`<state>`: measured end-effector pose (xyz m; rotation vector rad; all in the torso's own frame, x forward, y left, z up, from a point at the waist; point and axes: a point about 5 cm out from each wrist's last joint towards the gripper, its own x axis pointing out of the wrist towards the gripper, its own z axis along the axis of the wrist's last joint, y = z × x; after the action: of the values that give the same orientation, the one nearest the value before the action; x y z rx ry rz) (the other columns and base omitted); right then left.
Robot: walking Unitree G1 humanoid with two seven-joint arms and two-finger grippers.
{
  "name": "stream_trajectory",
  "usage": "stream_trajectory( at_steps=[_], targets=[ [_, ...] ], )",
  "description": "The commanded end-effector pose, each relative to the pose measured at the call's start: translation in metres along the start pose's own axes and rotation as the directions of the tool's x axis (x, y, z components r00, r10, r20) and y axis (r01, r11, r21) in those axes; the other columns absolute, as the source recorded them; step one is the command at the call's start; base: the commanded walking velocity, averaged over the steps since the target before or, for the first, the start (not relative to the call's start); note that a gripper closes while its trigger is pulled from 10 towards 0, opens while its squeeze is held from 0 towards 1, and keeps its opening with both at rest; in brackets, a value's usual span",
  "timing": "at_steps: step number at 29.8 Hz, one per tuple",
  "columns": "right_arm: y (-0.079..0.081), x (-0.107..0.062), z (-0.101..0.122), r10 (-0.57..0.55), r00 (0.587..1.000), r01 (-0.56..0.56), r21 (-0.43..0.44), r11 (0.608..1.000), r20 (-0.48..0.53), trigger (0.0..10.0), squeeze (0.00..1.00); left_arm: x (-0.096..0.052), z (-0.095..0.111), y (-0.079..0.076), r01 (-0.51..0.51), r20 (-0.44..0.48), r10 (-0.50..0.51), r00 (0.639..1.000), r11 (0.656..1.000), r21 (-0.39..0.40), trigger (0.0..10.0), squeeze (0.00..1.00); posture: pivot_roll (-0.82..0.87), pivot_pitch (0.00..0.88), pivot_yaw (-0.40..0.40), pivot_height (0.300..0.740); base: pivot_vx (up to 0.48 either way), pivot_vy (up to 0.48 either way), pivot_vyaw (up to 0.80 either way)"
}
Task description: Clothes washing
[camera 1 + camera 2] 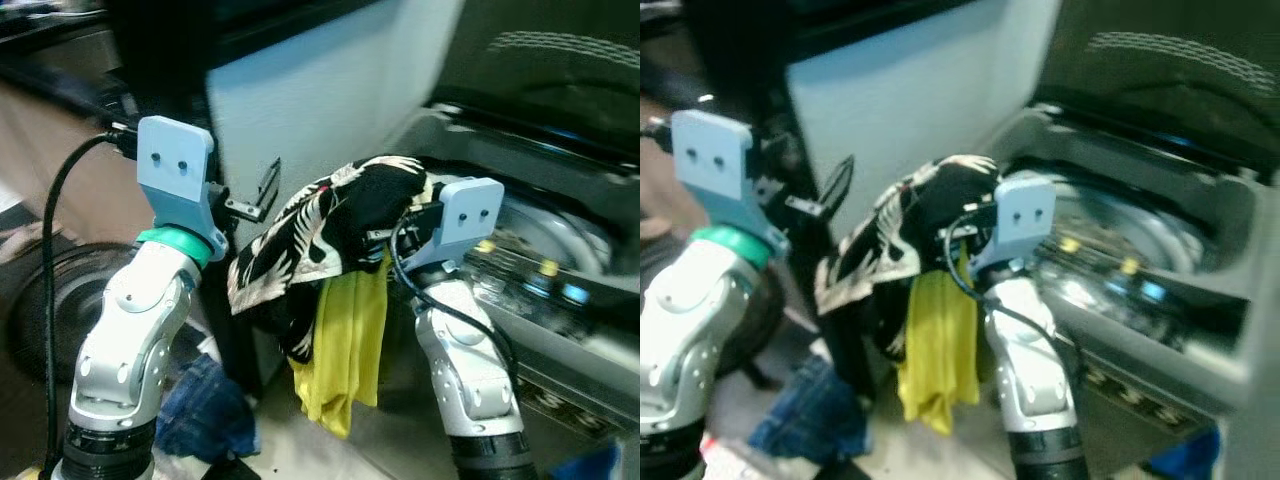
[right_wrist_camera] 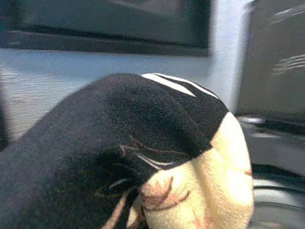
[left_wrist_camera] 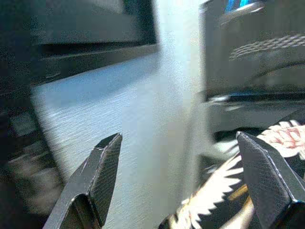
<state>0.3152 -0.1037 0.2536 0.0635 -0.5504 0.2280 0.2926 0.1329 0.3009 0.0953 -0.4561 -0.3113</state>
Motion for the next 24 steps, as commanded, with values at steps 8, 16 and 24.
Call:
stream_trajectory(
  at_steps=[8, 16, 24],
  targets=[
    [-0.0007, 0.0012, 0.0066, -0.018, 0.999, 0.017, 0.007, 1.0, 0.04, 10.0, 0.0, -0.0004, 0.0001, 0.0017, -0.012, -0.001, 0.012, 1.0, 1.0, 0.003, 10.0, 0.0, 0.05, 0.086, 0.048, 0.74, 0.0, 0.12, -0.2],
    [-0.0004, 0.0013, 0.0063, -0.015, 0.999, 0.015, 0.004, 1.0, 0.039, 10.0, 0.0, -0.0002, -0.0016, 0.0021, -0.018, -0.02, 0.017, 1.0, 1.0, -0.017, 10.0, 0.0, 0.05, 0.084, 0.048, 0.74, 0.0, 0.22, 0.0],
    [-0.0001, 0.0012, 0.0062, -0.014, 0.999, 0.014, 0.002, 1.0, 0.041, 10.0, 0.0, 0.0003, -0.0014, 0.0026, -0.015, -0.012, 0.015, 1.0, 1.0, 0.012, 10.0, 0.0, 0.05, 0.082, 0.048, 0.74, 0.0, 0.36, 0.0]
  ],
)
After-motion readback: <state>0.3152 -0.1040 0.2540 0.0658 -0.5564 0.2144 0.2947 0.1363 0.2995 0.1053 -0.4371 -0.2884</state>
